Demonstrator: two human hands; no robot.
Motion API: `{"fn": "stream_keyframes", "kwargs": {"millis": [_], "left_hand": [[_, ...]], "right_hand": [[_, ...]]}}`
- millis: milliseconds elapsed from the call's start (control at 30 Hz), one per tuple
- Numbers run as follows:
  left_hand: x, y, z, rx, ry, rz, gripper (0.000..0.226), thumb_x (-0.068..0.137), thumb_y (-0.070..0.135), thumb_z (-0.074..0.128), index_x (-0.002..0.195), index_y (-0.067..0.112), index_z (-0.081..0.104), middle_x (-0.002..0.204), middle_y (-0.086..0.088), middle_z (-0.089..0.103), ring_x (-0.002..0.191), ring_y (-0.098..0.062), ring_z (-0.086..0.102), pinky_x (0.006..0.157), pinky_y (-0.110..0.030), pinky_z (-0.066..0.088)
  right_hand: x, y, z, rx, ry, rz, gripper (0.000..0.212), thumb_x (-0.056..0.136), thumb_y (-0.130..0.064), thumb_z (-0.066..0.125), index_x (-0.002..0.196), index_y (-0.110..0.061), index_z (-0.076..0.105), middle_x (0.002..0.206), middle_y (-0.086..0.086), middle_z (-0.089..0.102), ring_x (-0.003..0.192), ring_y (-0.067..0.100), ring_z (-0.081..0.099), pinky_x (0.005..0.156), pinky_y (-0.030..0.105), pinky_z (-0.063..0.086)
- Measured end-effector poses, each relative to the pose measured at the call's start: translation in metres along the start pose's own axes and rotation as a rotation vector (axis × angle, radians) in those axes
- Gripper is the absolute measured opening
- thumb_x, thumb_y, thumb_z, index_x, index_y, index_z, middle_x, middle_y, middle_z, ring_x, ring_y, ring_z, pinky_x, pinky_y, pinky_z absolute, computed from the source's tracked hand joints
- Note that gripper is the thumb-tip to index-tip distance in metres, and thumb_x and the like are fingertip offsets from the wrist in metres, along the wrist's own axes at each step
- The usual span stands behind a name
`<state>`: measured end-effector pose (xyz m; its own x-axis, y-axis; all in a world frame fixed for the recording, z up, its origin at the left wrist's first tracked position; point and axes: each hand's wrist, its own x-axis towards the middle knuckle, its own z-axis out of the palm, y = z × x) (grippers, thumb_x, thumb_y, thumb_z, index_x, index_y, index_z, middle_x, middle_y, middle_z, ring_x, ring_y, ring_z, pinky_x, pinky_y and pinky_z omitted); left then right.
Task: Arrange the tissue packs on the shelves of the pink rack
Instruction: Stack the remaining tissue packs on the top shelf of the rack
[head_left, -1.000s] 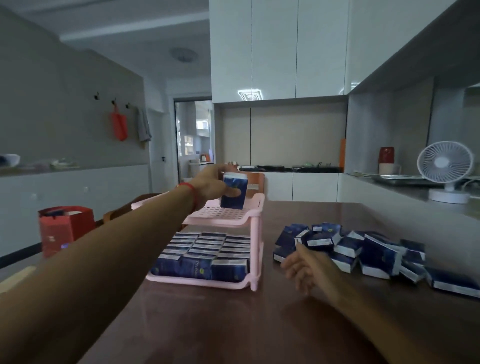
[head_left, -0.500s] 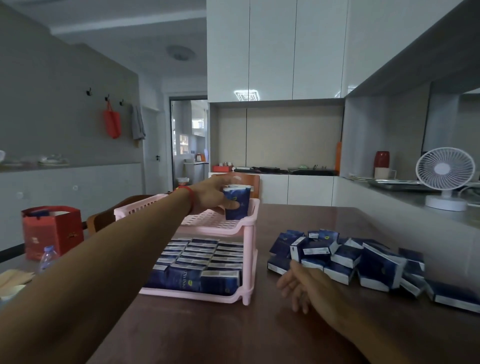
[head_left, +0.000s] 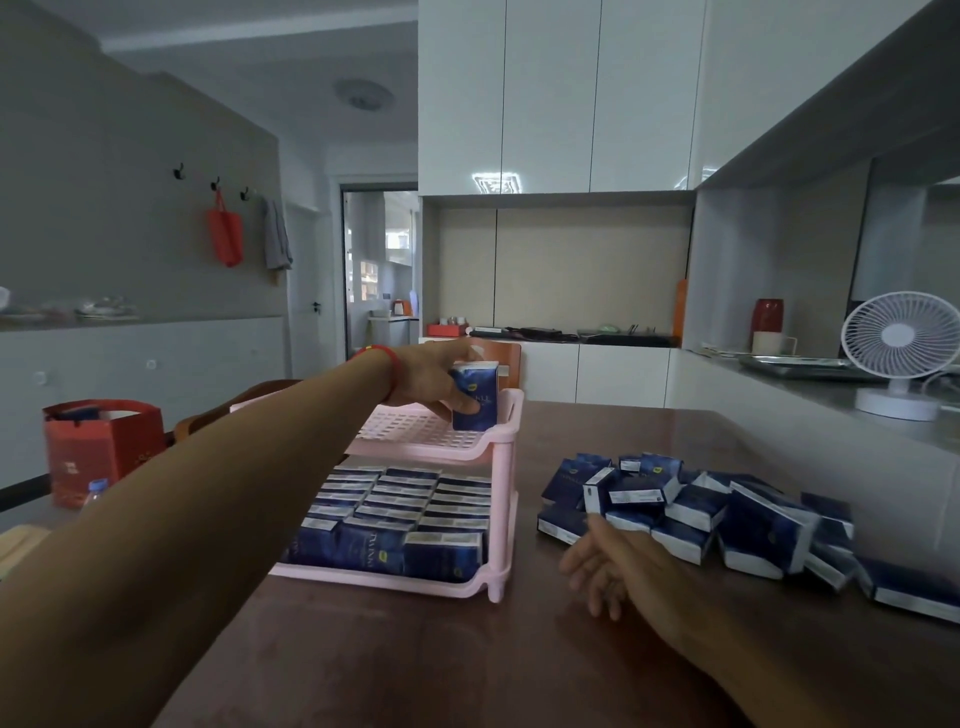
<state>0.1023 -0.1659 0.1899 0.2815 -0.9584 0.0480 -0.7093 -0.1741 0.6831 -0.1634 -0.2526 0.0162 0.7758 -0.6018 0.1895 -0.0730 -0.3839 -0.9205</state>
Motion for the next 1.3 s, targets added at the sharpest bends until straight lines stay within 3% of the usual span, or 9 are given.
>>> {"fn": "stream_keyframes", "kwargs": {"millis": [267,567,633,767,833,933,1000,1100,1300], "left_hand": [[0.001,-0.003,-0.002,0.01,-0.026,0.001,0.075,0.078,-0.004,0.077,0.141,0.02,0.044,0.132,-0.016,0.057,0.117,-0.037,0.061,0.096,-0.054,0.054],[-0.021,0.004,0.0,-0.027,0.025,0.04,0.088,0.082,-0.004,0.074,0.151,0.024,0.027,0.14,-0.016,0.052,0.119,-0.031,0.057,0.101,-0.046,0.052],[-0.034,0.012,0.006,0.021,0.194,0.076,0.086,0.085,0.003,0.073,0.153,0.023,0.025,0.145,-0.015,0.047,0.123,-0.03,0.052,0.101,-0.041,0.049],[-0.068,0.027,0.047,0.251,0.923,0.417,0.051,0.084,0.004,0.066,0.129,0.017,0.05,0.129,-0.006,0.052,0.115,-0.018,0.052,0.098,-0.037,0.052],[-0.092,0.036,0.085,0.232,1.012,0.623,0.037,0.08,0.002,0.063,0.114,0.016,0.054,0.12,-0.002,0.049,0.104,-0.011,0.049,0.088,-0.022,0.051],[-0.117,0.044,0.155,0.107,0.76,0.755,0.034,0.075,0.003,0.062,0.106,0.017,0.055,0.112,0.003,0.045,0.098,-0.007,0.046,0.08,-0.01,0.039],[-0.117,0.04,0.197,0.063,0.559,0.734,0.038,0.073,0.005,0.063,0.108,0.02,0.055,0.112,0.006,0.044,0.1,-0.004,0.046,0.082,-0.009,0.038],[-0.103,0.024,0.238,0.046,0.402,0.662,0.044,0.073,0.005,0.06,0.112,0.024,0.053,0.116,0.01,0.042,0.104,-0.001,0.044,0.086,-0.008,0.036],[-0.094,0.0,0.247,0.044,0.276,0.595,0.046,0.078,0.005,0.062,0.116,0.028,0.053,0.115,0.013,0.046,0.1,0.006,0.043,0.082,-0.001,0.034]], "right_hand": [[-0.001,0.0,-0.002,0.005,-0.01,0.002,0.07,0.089,-0.061,0.032,0.089,-0.005,0.074,0.083,0.021,0.071,0.06,0.024,0.063,0.051,0.028,0.046],[-0.005,-0.004,-0.002,0.018,0.025,0.019,0.066,0.093,-0.055,0.035,0.091,-0.002,0.074,0.084,0.022,0.071,0.061,0.026,0.063,0.051,0.029,0.048],[-0.006,-0.005,-0.003,0.012,0.062,0.025,0.055,0.101,-0.045,0.038,0.091,-0.004,0.074,0.084,0.019,0.072,0.062,0.024,0.064,0.053,0.032,0.05],[-0.004,-0.004,-0.017,-0.269,0.389,-0.092,0.024,0.101,-0.022,0.052,0.091,-0.018,0.074,0.083,-0.002,0.071,0.075,0.009,0.063,0.069,0.03,0.05],[-0.004,-0.003,-0.027,-0.364,0.615,-0.125,0.012,0.094,-0.013,0.062,0.099,-0.016,0.072,0.092,-0.003,0.068,0.081,0.005,0.06,0.066,0.02,0.043],[-0.006,0.004,-0.052,-0.574,0.925,-0.097,0.026,0.081,-0.005,0.07,0.106,-0.012,0.067,0.109,0.01,0.06,0.099,0.026,0.059,0.078,0.031,0.043],[-0.01,0.009,-0.069,-0.782,1.031,0.052,0.039,0.08,-0.015,0.073,0.116,-0.014,0.06,0.12,0.016,0.053,0.112,0.036,0.05,0.09,0.044,0.044],[-0.016,0.02,-0.086,-0.981,1.045,0.293,0.056,0.078,-0.034,0.077,0.124,-0.014,0.052,0.126,0.02,0.045,0.116,0.04,0.043,0.094,0.051,0.041],[-0.014,0.027,-0.098,-0.931,1.044,0.382,0.042,0.081,-0.031,0.077,0.117,-0.021,0.057,0.127,0.016,0.05,0.121,0.039,0.04,0.097,0.05,0.037]]}}
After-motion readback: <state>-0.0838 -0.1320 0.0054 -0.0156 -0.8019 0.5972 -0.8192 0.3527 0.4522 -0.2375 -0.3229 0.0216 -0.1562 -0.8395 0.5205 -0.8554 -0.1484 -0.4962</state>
